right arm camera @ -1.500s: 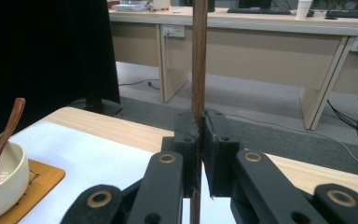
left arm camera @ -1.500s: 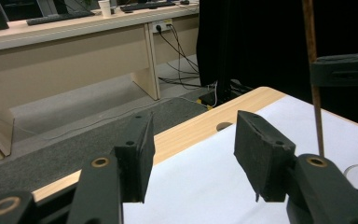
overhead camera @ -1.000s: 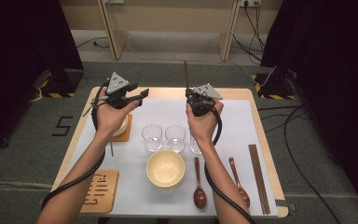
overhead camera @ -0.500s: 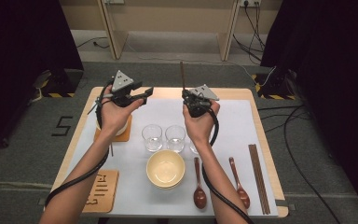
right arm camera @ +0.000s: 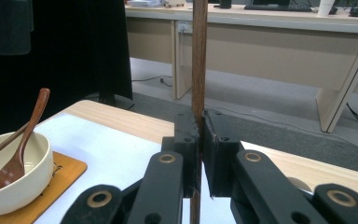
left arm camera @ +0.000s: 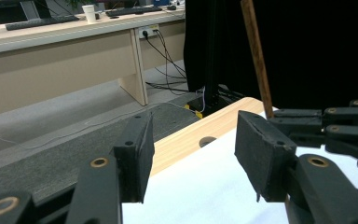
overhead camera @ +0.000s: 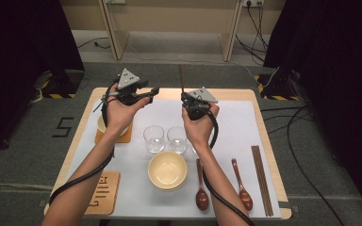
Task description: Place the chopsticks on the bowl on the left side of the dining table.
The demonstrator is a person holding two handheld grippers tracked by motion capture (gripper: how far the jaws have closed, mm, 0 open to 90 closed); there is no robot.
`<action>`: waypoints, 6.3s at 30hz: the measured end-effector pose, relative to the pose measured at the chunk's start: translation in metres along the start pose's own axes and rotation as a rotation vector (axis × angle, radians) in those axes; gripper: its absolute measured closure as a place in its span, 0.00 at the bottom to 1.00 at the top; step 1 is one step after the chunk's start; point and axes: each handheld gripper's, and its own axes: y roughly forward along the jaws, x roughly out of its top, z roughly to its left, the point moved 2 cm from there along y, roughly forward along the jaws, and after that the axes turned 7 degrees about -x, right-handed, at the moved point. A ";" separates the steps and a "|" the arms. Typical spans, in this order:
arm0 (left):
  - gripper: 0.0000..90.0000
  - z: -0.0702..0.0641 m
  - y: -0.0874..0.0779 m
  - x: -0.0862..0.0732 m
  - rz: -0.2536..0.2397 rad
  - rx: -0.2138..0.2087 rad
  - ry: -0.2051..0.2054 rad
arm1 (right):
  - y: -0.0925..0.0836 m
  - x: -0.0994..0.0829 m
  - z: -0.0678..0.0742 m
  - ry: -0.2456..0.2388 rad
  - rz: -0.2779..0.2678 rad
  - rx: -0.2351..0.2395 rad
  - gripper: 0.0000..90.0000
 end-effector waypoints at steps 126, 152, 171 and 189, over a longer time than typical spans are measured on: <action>0.93 0.015 -0.027 -0.002 -0.139 0.040 -0.048 | -0.058 -0.063 -0.070 0.024 0.058 -0.103 0.66; 0.93 0.015 -0.047 -0.002 -0.135 0.071 -0.023 | -0.094 -0.102 -0.101 0.106 0.057 -0.165 0.65; 0.93 0.014 -0.061 -0.009 -0.129 0.086 -0.032 | -0.101 -0.108 -0.106 0.118 0.068 -0.180 0.64; 0.93 0.010 -0.080 -0.022 -0.124 0.083 -0.038 | -0.103 -0.109 -0.107 0.121 0.066 -0.185 0.64</action>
